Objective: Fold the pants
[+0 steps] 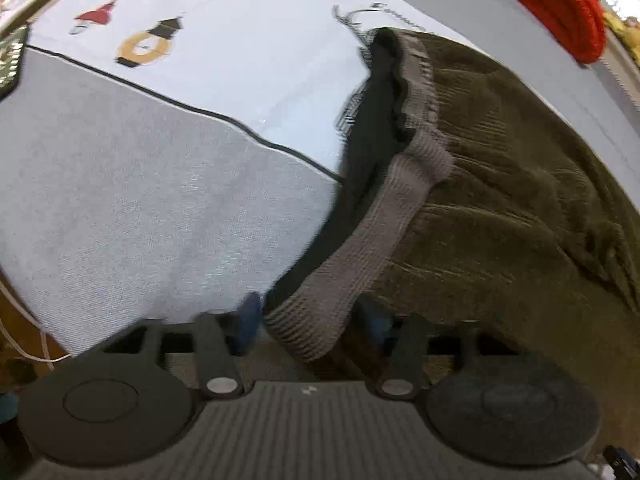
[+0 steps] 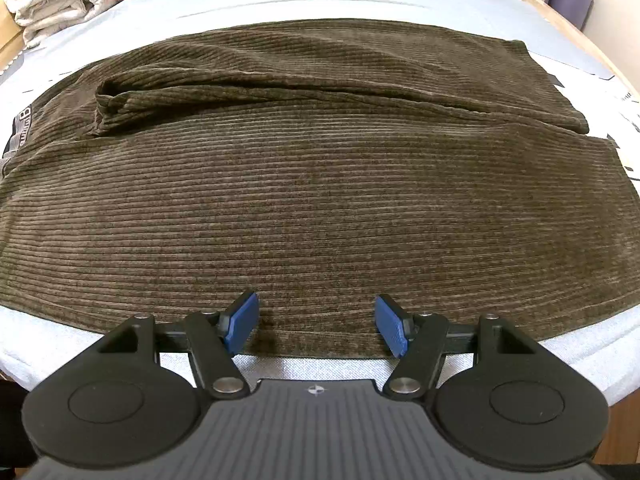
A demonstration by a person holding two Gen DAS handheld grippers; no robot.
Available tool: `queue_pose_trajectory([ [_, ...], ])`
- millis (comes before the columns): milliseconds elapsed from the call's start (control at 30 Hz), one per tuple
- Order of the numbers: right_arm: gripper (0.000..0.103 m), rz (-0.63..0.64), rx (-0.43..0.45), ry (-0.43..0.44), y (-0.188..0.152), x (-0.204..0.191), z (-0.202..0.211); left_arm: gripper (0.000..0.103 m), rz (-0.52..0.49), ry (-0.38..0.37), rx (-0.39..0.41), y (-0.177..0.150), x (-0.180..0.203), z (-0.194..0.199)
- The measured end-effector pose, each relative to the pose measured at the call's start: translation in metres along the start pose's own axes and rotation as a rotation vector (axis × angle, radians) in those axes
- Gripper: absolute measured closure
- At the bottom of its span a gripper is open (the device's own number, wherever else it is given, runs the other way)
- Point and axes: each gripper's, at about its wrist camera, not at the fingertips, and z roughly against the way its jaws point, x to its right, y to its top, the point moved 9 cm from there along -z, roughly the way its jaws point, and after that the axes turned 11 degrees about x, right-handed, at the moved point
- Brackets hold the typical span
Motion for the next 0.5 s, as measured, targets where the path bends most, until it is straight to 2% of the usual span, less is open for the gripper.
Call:
queue_pose_trajectory([
  [133, 0.036, 0.013, -0.001, 0.0, -0.001, 0.0, 0.0, 0.076, -0.039, 0.0, 0.037, 0.002, 0.005, 0.007],
  [200, 0.036, 0.011, -0.003, -0.001, -0.002, 0.0, 0.0, 0.079, -0.02, -0.004, 0.058, 0.005, 0.002, 0.011],
  [267, 0.036, 0.009, -0.004, -0.003, -0.002, 0.0, 0.0, 0.08, 0.003, -0.003, 0.068, 0.005, -0.001, 0.016],
  [367, 0.036, 0.014, -0.008, -0.01, -0.003, 0.002, -0.001, 0.078, -0.051, 0.022, 0.046, 0.002, 0.003, 0.011],
  [467, 0.036, 0.008, -0.011, -0.017, -0.004, 0.005, -0.002, 0.073, -0.081, 0.051, 0.05, 0.003, 0.008, 0.01],
  [500, 0.036, 0.005, -0.011, -0.018, -0.004, 0.006, -0.001, 0.068, -0.089, 0.06, 0.067, 0.004, 0.01, 0.013],
])
